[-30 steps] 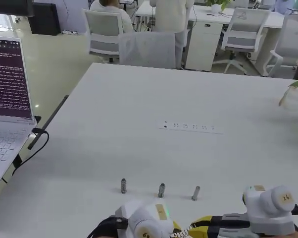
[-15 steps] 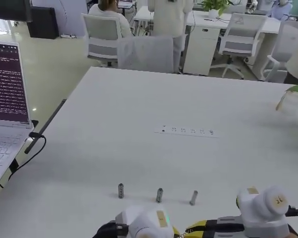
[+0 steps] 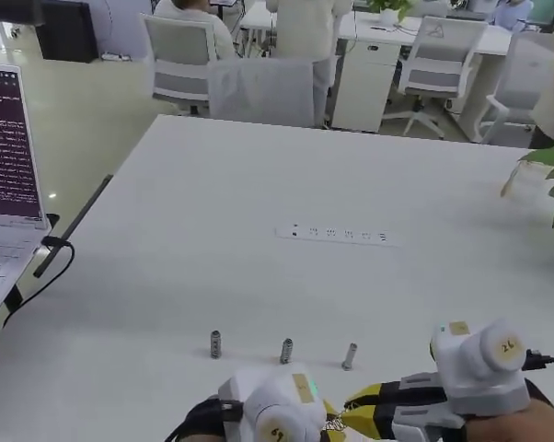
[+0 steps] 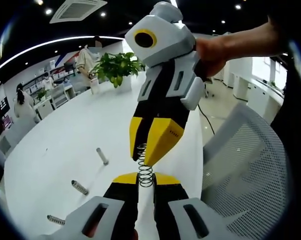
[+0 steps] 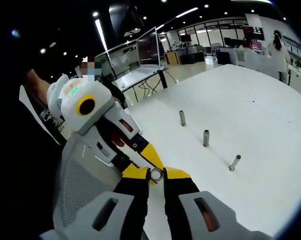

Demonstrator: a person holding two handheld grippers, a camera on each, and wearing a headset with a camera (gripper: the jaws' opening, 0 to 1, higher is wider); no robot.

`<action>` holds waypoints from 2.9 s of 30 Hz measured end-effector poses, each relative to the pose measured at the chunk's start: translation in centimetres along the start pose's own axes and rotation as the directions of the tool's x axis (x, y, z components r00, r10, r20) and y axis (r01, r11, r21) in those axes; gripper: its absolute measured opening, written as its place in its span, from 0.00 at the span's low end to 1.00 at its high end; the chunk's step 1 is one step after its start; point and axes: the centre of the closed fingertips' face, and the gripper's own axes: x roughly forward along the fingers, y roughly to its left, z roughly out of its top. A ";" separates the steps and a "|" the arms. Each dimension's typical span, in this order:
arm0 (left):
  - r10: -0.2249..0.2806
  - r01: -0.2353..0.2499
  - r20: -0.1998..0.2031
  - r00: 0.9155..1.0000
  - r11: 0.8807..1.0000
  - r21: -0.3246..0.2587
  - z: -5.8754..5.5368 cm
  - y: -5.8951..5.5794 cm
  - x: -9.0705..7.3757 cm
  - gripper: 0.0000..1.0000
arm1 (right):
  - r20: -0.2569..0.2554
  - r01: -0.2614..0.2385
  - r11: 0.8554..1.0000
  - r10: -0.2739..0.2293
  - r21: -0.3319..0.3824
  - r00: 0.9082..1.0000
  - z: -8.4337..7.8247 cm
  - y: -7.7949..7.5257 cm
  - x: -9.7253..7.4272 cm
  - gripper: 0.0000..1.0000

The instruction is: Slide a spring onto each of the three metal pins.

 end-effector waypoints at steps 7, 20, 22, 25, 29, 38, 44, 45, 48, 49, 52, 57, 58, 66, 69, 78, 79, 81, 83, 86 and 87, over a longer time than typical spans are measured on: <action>-0.003 0.003 0.008 1.000 1.000 -0.001 0.4 0.0 0.3 0.03 | -0.005 0.011 1.000 -0.012 -0.015 1.000 0.1 -0.2 -0.4 0.08; -0.018 0.018 0.012 1.000 1.000 0.003 0.7 -0.2 0.5 0.02 | -0.025 0.005 0.999 -0.006 -0.052 1.000 0.2 0.1 -1.0 0.08; -0.022 0.022 0.016 1.000 1.000 0.006 0.9 -0.3 0.6 0.02 | -0.038 0.005 0.998 -0.007 -0.066 0.999 0.1 0.0 -1.1 0.08; -0.027 0.027 0.028 0.999 1.000 -0.001 1.2 -0.3 0.6 0.02 | -0.043 0.004 0.997 -0.007 -0.080 0.999 0.3 0.0 -1.4 0.09; -0.036 0.036 0.042 0.998 0.999 0.001 1.7 -0.4 0.6 0.02 | -0.069 -0.002 0.993 -0.006 -0.118 0.998 0.2 0.1 -1.7 0.09; -0.072 0.073 0.093 0.993 0.997 0.003 3.3 -1.1 0.6 0.02 | -0.173 -0.044 0.973 0.004 -0.227 0.985 0.0 0.2 -2.9 0.12; -0.094 0.093 0.123 0.988 0.996 0.007 4.5 -1.4 0.6 0.02 | -0.241 -0.092 0.948 0.017 -0.304 0.970 0.3 0.5 -3.9 0.14; -0.099 0.099 0.127 0.987 0.995 0.008 4.6 -1.5 0.6 0.02 | -0.260 -0.109 0.940 0.023 -0.322 0.965 0.3 0.6 -4.0 0.14; -0.106 0.105 0.136 0.985 0.994 0.013 4.9 -1.6 0.6 0.02 | -0.293 -0.139 0.926 0.032 -0.352 0.955 0.5 0.6 -4.4 0.14; -0.107 0.107 0.138 0.985 0.994 0.013 5.1 -1.6 0.6 0.02 | -0.309 -0.153 0.919 0.036 -0.363 0.950 0.5 0.7 -4.5 0.14; -0.109 0.108 0.143 0.984 0.994 0.015 5.3 -1.6 0.6 0.02 | -0.339 -0.180 0.903 0.041 -0.390 0.940 0.7 0.9 -4.7 0.14; -0.113 0.112 0.148 0.983 0.994 0.015 5.5 -1.7 0.5 0.02 | -0.380 -0.216 0.880 0.044 -0.424 0.924 0.6 0.9 -4.6 0.14; -0.113 0.112 0.148 0.982 0.994 0.016 5.6 -1.6 0.5 0.02 | -0.395 -0.223 0.873 0.038 -0.433 0.918 0.5 1.0 -4.6 0.14; -0.124 0.121 0.147 0.981 0.992 0.026 5.8 -1.8 0.5 0.02 | -0.440 -0.249 0.847 0.020 -0.470 0.898 -0.1 1.1 -4.3 0.13; -0.128 0.126 0.152 0.980 0.992 0.022 5.9 -1.8 0.3 0.02 | -0.445 -0.253 0.838 0.014 -0.483 0.896 -0.1 1.2 -4.4 0.12; -0.130 0.129 0.157 0.979 0.992 0.017 6.1 -1.7 0.5 0.02 | -0.454 -0.259 0.819 -0.002 -0.512 0.891 -0.2 1.2 -4.6 0.09; -0.133 0.131 0.156 0.979 0.991 0.017 6.0 -1.8 0.5 0.02 | -0.456 -0.261 0.816 -0.004 -0.516 0.890 -0.3 1.3 -4.6 0.09; -0.135 0.133 0.151 0.979 0.991 0.023 5.9 -1.9 0.6 0.02 | -0.460 -0.263 0.810 -0.009 -0.525 0.888 -0.5 1.3 -4.5 0.08; -0.138 0.136 0.145 0.980 0.990 0.025 5.7 -2.0 0.7 0.02 | -0.463 -0.264 0.806 -0.014 -0.530 0.886 -0.7 1.3 -4.4 0.08; -0.141 0.138 0.136 0.981 0.990 0.030 5.5 -2.1 0.8 0.03 | -0.466 -0.263 0.807 -0.017 -0.529 0.884 -0.9 1.2 -4.3 0.08; -0.142 0.139 0.134 0.981 0.990 0.031 5.4 -2.1 0.8 0.03 | -0.467 -0.263 0.806 -0.019 -0.530 0.884 -0.9 1.3 -4.2 0.08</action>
